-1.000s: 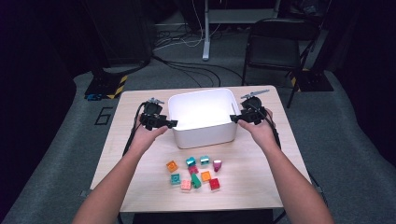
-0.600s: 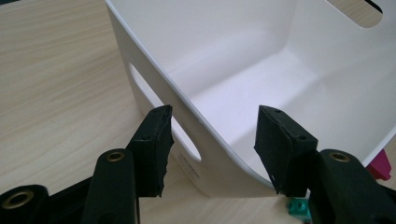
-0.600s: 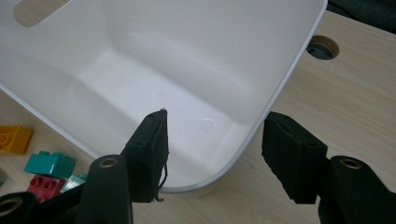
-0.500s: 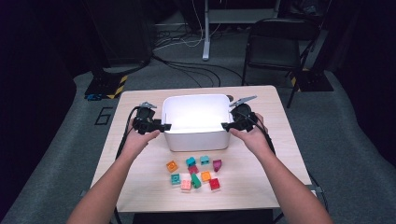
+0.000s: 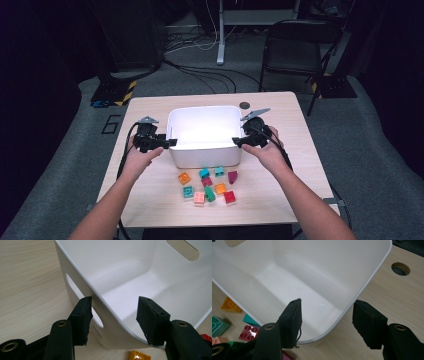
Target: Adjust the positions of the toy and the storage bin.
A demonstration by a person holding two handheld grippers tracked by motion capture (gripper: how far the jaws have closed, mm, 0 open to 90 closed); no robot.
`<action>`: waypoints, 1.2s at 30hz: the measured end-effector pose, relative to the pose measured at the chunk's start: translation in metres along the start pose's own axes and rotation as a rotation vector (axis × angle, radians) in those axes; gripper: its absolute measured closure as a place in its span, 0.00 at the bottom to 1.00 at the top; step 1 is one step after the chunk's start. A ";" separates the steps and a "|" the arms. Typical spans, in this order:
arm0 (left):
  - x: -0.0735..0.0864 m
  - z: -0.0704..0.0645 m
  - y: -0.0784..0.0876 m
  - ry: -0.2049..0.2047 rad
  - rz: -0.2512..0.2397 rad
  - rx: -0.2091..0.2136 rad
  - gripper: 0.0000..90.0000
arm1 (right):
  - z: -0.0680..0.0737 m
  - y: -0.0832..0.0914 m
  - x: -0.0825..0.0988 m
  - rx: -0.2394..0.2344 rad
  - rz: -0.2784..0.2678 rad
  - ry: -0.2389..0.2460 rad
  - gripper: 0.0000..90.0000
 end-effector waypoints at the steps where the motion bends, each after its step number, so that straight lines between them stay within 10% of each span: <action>1: 0.000 0.000 0.000 0.000 0.000 0.000 0.51 | 0.000 0.000 0.000 0.000 0.000 0.000 0.45; 36: -0.003 0.000 0.021 -0.046 -0.020 -0.001 0.47 | -0.003 0.017 -0.005 -0.011 -0.021 0.001 0.45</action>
Point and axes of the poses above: each handheld gripper's, and its own axes: y roughly backward along the jaws, x roughly out of its underside, z roughly to its left, the point moved 9 cm from there along -y, roughly forward along the jaws, and after that the axes turned 9 degrees about -y, right-handed, at the moved point
